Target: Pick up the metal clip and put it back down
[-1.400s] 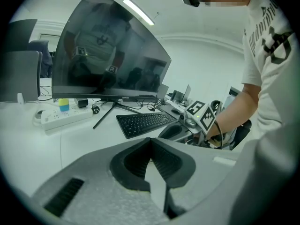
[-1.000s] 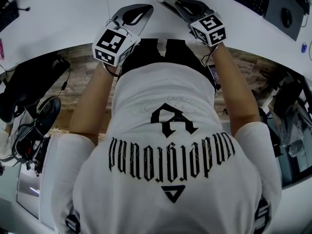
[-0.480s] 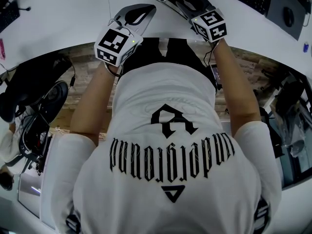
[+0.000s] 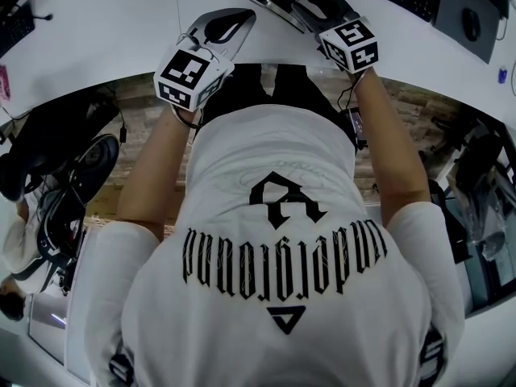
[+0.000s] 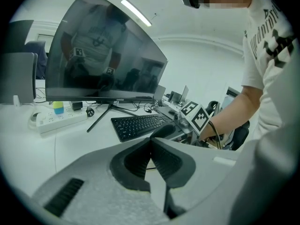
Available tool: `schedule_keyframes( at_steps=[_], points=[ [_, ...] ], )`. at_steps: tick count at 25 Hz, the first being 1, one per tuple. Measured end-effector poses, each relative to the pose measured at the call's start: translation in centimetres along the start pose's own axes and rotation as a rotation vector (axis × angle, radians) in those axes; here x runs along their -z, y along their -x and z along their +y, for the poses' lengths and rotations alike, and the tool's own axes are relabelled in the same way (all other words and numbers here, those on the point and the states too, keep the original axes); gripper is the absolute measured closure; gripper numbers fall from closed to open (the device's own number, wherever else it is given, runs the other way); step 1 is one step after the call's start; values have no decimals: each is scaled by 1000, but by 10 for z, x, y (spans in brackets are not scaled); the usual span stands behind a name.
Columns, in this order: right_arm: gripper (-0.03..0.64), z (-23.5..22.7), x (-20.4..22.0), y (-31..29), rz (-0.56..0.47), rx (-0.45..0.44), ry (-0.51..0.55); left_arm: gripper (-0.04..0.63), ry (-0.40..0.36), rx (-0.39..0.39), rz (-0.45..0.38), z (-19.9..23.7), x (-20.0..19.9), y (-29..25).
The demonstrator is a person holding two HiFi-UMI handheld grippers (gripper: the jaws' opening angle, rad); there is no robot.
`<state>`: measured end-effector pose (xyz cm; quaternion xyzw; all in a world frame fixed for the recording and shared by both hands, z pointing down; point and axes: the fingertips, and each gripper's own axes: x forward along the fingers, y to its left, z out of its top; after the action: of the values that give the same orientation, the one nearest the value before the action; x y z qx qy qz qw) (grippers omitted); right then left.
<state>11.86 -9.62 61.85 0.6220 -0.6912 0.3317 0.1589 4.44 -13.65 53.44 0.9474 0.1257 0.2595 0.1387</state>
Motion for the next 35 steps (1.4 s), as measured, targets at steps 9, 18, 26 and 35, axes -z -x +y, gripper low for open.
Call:
schedule_keyframes(
  at_steps=[9, 18, 26, 35],
  points=[
    [525, 10, -34, 48, -72, 18, 52, 583, 2, -5, -61, -19, -24, 5],
    [525, 33, -82, 105, -177, 34, 119, 583, -49, -19, -144, -41, -68, 20],
    [526, 56, -115, 141, -242, 46, 168, 583, -72, -48, -192, -52, -96, 40],
    [552, 80, -159, 182, -332, 64, 240, 583, -152, -87, -263, -65, -143, 72]
  ],
)
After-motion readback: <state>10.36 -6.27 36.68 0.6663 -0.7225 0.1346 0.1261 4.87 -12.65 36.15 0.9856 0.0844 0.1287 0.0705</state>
